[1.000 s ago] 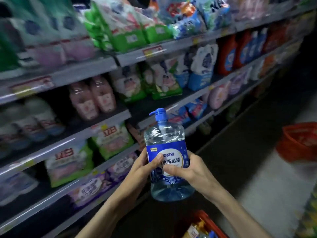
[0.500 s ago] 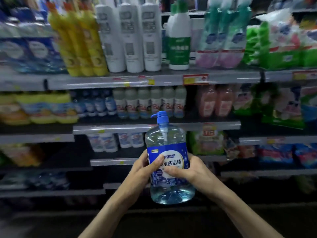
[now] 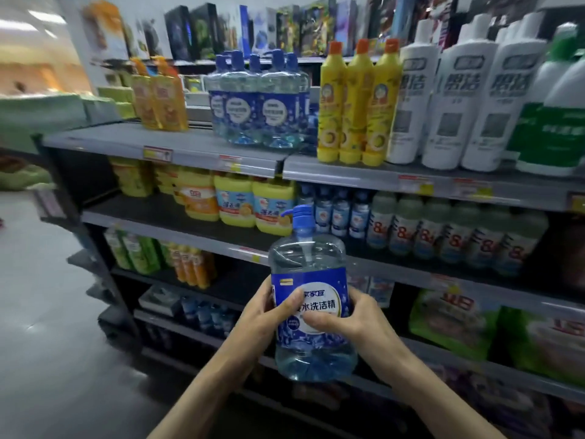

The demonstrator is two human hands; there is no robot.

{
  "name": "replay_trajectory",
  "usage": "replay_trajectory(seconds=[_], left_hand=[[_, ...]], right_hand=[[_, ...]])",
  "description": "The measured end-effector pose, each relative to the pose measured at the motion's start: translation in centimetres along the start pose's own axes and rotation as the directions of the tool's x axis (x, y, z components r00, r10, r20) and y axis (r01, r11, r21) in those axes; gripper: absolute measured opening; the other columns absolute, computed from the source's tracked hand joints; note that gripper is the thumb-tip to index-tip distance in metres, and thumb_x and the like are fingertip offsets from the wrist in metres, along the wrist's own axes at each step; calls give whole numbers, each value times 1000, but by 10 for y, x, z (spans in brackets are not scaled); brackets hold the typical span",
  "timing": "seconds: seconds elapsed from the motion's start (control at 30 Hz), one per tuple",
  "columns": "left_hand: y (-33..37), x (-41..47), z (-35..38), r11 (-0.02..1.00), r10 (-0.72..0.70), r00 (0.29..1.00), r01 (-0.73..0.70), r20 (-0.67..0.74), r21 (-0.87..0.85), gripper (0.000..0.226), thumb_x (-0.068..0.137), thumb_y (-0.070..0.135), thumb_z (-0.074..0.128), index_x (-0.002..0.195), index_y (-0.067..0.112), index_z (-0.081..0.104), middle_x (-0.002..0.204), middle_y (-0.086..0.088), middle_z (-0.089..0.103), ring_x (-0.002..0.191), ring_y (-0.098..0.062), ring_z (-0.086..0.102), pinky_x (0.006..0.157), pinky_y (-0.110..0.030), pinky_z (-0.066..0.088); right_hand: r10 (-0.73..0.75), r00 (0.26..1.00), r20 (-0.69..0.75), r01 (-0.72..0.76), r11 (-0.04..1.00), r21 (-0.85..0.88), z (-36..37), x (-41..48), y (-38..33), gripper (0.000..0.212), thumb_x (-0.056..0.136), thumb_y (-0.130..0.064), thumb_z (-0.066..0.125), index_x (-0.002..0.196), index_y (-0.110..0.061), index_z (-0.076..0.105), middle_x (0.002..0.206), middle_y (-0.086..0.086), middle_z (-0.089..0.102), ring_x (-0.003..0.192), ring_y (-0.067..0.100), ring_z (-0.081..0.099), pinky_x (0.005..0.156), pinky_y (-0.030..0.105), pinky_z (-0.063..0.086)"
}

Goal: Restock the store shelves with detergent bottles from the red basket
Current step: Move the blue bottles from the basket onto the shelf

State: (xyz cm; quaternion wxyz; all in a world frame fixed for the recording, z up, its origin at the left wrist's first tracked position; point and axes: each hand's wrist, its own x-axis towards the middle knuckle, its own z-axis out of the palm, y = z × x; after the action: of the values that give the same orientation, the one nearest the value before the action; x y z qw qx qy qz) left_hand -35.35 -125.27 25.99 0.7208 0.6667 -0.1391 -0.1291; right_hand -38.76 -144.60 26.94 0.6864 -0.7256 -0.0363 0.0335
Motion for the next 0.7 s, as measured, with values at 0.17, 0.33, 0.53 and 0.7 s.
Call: replay_trajectory(seconds=[0.17, 0.33, 0.53, 0.7], left_hand=[[30, 34, -46, 994, 114, 991, -113, -70, 11, 47, 99, 26, 64, 145, 26, 52, 131, -6, 74, 118, -28, 73, 95, -42, 62], [60, 76, -89, 979, 198, 969, -189, -145, 72, 44, 102, 28, 65, 144, 26, 52, 133, -6, 73, 120, -28, 72, 95, -43, 61], [106, 127, -129, 958, 275, 944, -254, -180, 134, 54, 99, 35, 72, 147, 40, 49, 141, -3, 68, 125, -24, 70, 98, -41, 60], [142, 154, -153, 910, 382, 912, -344, -147, 230, 56, 100, 23, 65, 148, 42, 43, 133, 6, 73, 121, -18, 72, 93, -30, 60]], right_hand=[[-98, 994, 53, 98, 995, 0, 25, 67, -27, 52, 79, -23, 91, 125, -15, 68, 112, 7, 81, 102, 28, 79, 97, 53, 61], [-199, 971, 132, 198, 980, 20, 39, 141, -55, 57, 74, -25, 91, 124, -14, 68, 110, 7, 81, 100, 28, 80, 92, 47, 63], [-309, 924, 225, 307, 951, 45, 46, 227, -95, 57, 72, -15, 91, 123, -13, 67, 107, 4, 82, 95, 24, 80, 77, 30, 63], [-420, 851, 315, 433, 901, 32, 50, 284, -132, 63, 70, -7, 94, 125, -17, 65, 109, 3, 81, 97, 21, 79, 77, 29, 63]])
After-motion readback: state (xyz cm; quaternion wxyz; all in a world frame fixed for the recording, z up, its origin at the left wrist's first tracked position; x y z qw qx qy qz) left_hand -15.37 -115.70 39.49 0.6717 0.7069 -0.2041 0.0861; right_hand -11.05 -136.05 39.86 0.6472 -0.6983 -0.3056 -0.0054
